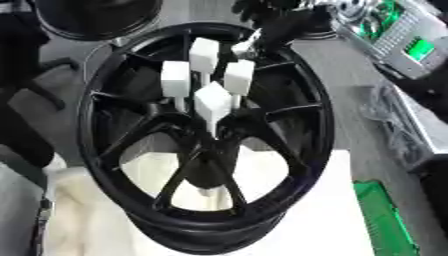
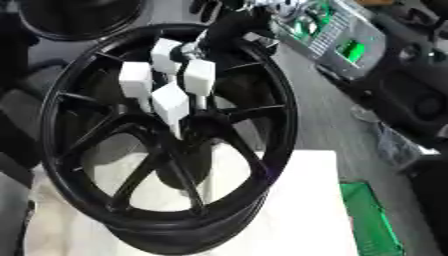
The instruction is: Pull the pin out of the wheel hub.
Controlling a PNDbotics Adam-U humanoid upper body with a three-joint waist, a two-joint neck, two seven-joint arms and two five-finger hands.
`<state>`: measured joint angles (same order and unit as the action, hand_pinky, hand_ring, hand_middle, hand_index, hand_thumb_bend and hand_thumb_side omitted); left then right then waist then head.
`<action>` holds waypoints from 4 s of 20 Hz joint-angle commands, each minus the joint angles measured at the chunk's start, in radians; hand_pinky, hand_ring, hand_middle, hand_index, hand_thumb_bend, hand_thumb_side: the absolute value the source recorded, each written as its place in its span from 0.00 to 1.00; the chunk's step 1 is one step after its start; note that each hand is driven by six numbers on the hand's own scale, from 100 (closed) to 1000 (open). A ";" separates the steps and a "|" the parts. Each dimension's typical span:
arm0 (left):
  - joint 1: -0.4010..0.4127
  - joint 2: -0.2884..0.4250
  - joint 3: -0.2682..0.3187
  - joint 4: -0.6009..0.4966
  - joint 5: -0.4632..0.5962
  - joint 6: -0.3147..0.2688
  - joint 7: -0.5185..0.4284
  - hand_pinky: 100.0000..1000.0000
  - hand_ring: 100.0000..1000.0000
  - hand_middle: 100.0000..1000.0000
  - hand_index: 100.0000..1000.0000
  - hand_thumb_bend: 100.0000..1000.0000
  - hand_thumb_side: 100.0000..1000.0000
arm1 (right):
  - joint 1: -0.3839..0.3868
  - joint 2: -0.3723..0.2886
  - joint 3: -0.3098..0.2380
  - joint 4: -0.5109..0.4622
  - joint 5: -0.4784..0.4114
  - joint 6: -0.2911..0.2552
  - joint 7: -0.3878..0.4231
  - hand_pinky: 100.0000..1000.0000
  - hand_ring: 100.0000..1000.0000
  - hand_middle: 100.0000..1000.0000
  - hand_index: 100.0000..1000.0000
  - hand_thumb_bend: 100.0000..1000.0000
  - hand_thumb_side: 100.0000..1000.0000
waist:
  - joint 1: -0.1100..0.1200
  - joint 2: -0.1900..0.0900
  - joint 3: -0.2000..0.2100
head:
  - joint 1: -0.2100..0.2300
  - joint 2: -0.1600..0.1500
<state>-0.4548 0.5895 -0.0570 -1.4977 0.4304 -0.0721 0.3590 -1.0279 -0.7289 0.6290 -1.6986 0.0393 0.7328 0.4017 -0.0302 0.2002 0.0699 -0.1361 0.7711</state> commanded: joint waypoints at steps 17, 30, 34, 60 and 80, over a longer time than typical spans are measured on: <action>-0.017 0.035 0.010 -0.021 0.001 -0.003 -0.005 0.72 0.88 0.86 0.85 0.88 0.51 | 0.005 -0.042 0.006 0.002 0.045 -0.018 0.090 0.71 0.71 0.68 0.78 0.45 0.23 | -0.004 -0.008 0.009 | -0.011 -0.001; -0.014 0.029 0.010 -0.025 0.005 -0.004 -0.003 0.72 0.88 0.86 0.85 0.88 0.51 | 0.027 -0.029 0.008 0.050 0.081 -0.037 0.082 0.70 0.70 0.67 0.78 0.43 0.17 | 0.000 0.005 0.016 | -0.019 -0.001; -0.014 0.028 0.010 -0.027 0.006 -0.004 -0.003 0.72 0.88 0.86 0.85 0.88 0.51 | 0.032 -0.024 0.007 0.071 0.085 -0.047 0.077 0.70 0.69 0.66 0.77 0.42 0.16 | 0.004 0.009 0.019 | -0.023 -0.001; -0.015 0.020 0.016 -0.030 0.010 -0.007 0.005 0.72 0.88 0.87 0.85 0.87 0.52 | 0.026 -0.011 -0.002 0.082 -0.015 -0.060 -0.007 0.70 0.67 0.53 0.66 0.42 0.07 | 0.000 0.020 0.031 | -0.010 -0.001; -0.010 0.020 0.019 -0.029 0.011 -0.011 0.010 0.72 0.88 0.86 0.85 0.86 0.52 | 0.015 -0.030 -0.029 0.036 -0.096 -0.070 0.002 0.59 0.46 0.19 0.39 0.26 0.00 | -0.004 0.012 0.029 | -0.030 -0.001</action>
<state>-0.4559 0.5885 -0.0517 -1.5111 0.4392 -0.0824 0.3663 -0.9901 -0.7260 0.6223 -1.6350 -0.0438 0.6619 0.4111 -0.0386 0.2342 0.0990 -0.1615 0.7711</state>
